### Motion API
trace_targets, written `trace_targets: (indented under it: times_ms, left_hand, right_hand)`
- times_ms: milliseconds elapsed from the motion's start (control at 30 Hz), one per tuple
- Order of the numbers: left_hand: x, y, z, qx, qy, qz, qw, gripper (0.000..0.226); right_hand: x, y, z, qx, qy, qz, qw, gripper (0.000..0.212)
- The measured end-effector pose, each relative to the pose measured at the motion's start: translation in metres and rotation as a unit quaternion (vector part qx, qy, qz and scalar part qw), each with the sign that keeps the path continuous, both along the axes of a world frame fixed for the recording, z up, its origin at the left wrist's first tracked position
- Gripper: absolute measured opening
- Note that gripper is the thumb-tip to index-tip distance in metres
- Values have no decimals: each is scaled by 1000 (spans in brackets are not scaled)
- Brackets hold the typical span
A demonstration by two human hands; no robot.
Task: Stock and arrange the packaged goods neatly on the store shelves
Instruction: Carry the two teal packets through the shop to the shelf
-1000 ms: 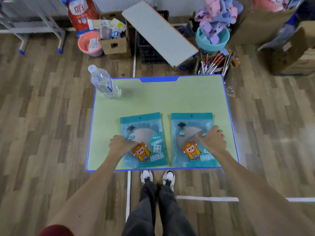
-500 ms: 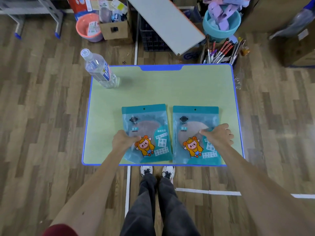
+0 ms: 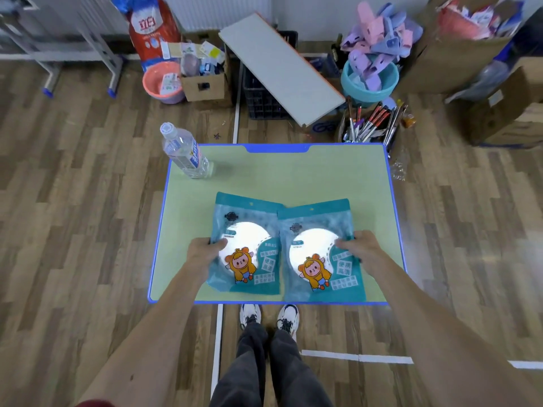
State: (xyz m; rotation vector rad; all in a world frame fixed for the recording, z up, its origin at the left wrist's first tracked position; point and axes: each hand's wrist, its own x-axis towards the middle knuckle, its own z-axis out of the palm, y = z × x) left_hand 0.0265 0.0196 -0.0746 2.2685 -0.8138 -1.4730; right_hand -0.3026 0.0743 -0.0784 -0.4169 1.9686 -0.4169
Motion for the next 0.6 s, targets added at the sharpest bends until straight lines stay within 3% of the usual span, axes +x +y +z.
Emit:
trace_targets:
  times_ms: [433, 600]
  left_hand:
    - [8, -90, 172, -182, 123, 9, 975, 26]
    - [-5, -100, 237, -235, 132, 6, 963, 17]
  right_hand:
    - [-18, -83, 199, -241, 38, -40, 969, 8]
    - [-24, -94, 253, -306, 39, -53, 950, 8]
